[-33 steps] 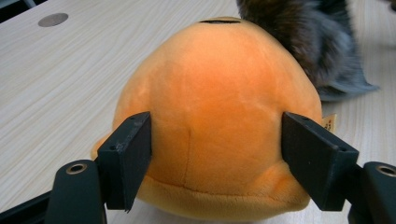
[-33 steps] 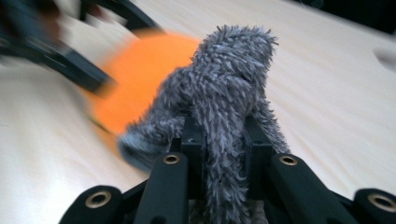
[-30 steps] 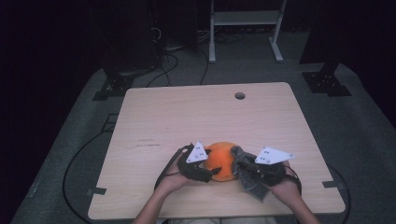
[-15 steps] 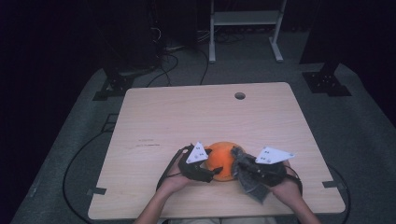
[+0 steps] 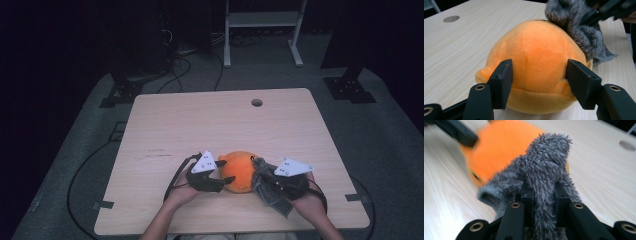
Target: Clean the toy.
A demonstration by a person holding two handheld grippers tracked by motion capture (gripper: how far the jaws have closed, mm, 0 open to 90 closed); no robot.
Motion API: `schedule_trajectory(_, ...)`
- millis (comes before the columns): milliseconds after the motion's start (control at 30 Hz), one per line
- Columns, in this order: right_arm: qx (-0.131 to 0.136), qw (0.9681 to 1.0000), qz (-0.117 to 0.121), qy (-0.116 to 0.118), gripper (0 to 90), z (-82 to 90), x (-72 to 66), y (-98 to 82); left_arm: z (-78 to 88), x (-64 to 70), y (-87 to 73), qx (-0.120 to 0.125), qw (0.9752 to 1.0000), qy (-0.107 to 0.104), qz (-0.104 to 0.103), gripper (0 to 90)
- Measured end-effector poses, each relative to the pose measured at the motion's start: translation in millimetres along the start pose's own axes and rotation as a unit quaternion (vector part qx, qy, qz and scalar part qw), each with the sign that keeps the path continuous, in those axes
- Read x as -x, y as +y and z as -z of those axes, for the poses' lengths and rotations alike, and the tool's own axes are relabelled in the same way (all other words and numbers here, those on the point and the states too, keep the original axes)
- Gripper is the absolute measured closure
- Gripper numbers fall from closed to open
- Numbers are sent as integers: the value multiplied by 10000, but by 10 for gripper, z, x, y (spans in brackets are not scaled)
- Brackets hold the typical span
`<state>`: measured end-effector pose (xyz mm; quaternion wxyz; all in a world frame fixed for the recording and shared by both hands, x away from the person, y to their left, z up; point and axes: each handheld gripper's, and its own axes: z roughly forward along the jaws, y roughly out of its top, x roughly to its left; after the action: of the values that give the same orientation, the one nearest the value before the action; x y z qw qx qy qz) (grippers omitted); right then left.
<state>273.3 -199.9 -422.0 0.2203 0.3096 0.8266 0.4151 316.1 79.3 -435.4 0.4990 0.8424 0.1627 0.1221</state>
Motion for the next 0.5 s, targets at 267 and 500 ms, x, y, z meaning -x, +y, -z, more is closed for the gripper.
schedule_trajectory(267,80,9994,189,296,746,-108,-137,77,-13,-7,29,-200,9996,132,153,103)
schedule_trajectory(500,-39,9999,11,154,747,-84,0,9,-23,21,13,-93,9999,63,101,314)
